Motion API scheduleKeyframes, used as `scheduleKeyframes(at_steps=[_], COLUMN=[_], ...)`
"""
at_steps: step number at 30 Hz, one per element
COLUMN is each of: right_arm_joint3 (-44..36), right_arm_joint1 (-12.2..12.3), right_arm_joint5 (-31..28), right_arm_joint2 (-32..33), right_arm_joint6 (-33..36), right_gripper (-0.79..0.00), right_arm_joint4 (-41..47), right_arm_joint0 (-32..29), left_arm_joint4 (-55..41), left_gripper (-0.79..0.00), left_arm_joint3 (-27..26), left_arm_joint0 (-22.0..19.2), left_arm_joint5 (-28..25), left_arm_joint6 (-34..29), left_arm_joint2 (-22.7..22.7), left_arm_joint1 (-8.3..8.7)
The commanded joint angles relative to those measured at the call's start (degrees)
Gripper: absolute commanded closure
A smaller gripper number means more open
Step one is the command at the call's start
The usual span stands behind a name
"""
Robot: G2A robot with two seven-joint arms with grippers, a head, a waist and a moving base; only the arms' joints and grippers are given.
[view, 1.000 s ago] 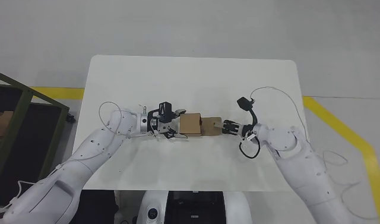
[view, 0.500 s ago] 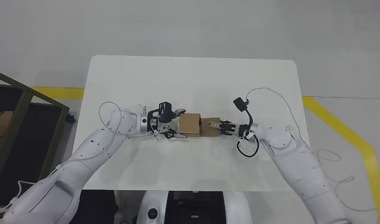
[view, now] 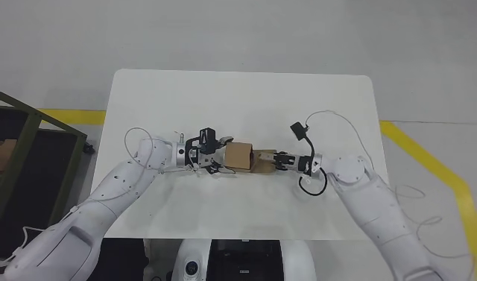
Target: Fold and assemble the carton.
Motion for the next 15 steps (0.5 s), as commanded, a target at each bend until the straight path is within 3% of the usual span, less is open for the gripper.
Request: scheduleKeyframes(at_steps=[1, 15], right_arm_joint3=[0.07, -2.16], right_arm_joint1=[-0.21, -0.95], right_arm_joint5=[-0.07, 3.22], right_arm_joint2=[-0.61, -2.7], right_arm_joint6=[0.43, -1.32], right_gripper=[-0.406, -0.431], right_arm_joint4=[0.73, 0.44], right_arm_joint0=[0.44, 2.02], left_arm_joint4=[0.0, -0.05], left_gripper=[-0.671, -0.674], left_arm_joint3=[-0.02, -0.31], left_arm_joint0=[0.0, 0.11], left_arm_joint5=[-0.01, -0.1], left_arm_joint6=[-0.01, -0.34], left_arm_joint2=[0.0, -0.04], left_arm_joint1=[-0.01, -0.01])
